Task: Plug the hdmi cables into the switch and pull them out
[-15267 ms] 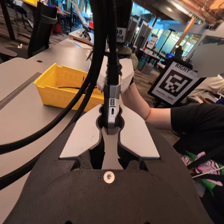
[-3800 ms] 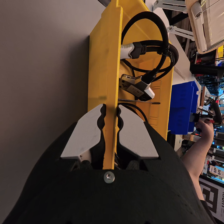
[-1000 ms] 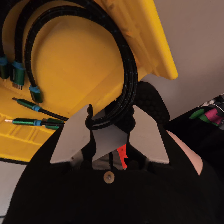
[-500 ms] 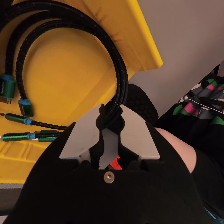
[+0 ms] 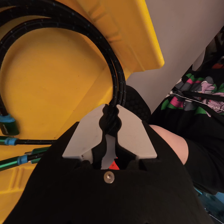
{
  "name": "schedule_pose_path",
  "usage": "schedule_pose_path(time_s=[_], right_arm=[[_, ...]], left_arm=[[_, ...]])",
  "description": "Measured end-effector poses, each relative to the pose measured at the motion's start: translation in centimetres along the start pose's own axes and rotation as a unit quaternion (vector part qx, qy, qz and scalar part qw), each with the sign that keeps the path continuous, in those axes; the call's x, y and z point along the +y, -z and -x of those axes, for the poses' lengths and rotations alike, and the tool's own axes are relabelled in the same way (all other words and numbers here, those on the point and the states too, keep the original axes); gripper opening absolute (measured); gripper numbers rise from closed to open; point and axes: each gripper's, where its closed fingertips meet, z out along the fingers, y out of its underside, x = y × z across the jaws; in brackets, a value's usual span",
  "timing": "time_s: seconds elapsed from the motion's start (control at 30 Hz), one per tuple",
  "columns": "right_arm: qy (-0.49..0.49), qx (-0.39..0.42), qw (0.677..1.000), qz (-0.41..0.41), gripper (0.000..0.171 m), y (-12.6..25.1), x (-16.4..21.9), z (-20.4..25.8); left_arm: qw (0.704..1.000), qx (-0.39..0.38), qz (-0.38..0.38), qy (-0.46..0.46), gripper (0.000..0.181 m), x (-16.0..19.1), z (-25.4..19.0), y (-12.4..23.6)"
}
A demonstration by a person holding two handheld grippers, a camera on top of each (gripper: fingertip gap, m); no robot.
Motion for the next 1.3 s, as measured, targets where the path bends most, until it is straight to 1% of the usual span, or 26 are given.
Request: schedule_pose_path(time_s=[0.03,0.2,0.3,0.37,0.57,0.67,0.73,0.77,0.8,0.93,1.0,1.07,1.1,1.17,1.23,1.3], right_arm=[[0.0,0.0,1.0,0.0,0.048,0.0,0.0,0.0],[0.001,-0.001,1.0,0.0,0.048,0.0,0.0,0.0],[-0.002,-0.002,1.0,-0.002,0.047,0.1,-0.1,0.1],[-0.001,-0.003,1.0,-0.002,0.047,0.0,-0.1,0.1],[0.009,-0.015,1.0,0.001,0.046,-0.6,-0.2,1.3],[0.033,-0.025,0.999,0.01,0.046,-1.3,-0.1,2.7],[0.057,-0.023,0.998,0.015,0.046,-1.8,-0.1,3.5],[0.068,-0.023,0.997,0.018,0.046,-2.0,-0.1,3.9],[0.077,-0.023,0.997,0.02,0.046,-2.2,-0.1,4.2],[0.097,-0.034,0.994,0.024,0.046,-2.7,-0.2,5.7],[0.103,-0.038,0.994,0.026,0.046,-2.9,-0.1,6.2],[0.108,-0.039,0.993,0.031,0.046,-3.1,0.1,6.3],[0.108,-0.039,0.993,0.035,0.046,-3.3,0.2,6.3],[0.106,-0.041,0.993,0.042,0.046,-3.5,0.6,6.3],[0.103,-0.042,0.993,0.048,0.046,-3.7,1.0,6.1],[0.1,-0.042,0.993,0.053,0.046,-3.7,1.2,6.0]], left_arm=[[1.0,-0.004,0.002,-0.004,0.007,0.0,0.1,0.0],[0.998,-0.053,0.008,-0.03,0.006,0.0,0.4,0.6],[0.995,-0.094,-0.016,-0.038,0.006,-0.6,0.4,2.0],[0.99,-0.129,-0.048,-0.039,0.006,-1.2,0.5,3.3],[0.959,-0.242,-0.133,-0.066,0.005,-2.8,0.6,7.6],[0.939,-0.287,-0.173,-0.072,0.0,-3.7,1.0,9.5],[0.925,-0.313,-0.204,-0.071,0.0,-4.5,1.5,10.8],[0.923,-0.315,-0.212,-0.067,0.0,-4.7,1.7,10.9],[0.926,-0.31,-0.205,-0.065,0.0,-4.7,2.0,10.5],[0.943,-0.298,-0.137,-0.052,0.0,-3.5,3.8,8.0],[0.952,-0.259,-0.145,-0.071,0.0,-3.6,2.8,7.3],[0.963,-0.196,-0.159,-0.098,0.018,-3.5,0.7,6.5],[0.968,-0.165,-0.152,-0.11,0.019,-3.0,-0.4,5.9],[0.977,-0.123,-0.119,-0.125,0.028,-1.5,-1.7,4.5],[0.98,-0.132,-0.085,-0.123,0.036,-0.5,-1.1,3.7],[0.983,-0.136,-0.066,-0.105,0.029,-0.1,-0.3,3.2]])
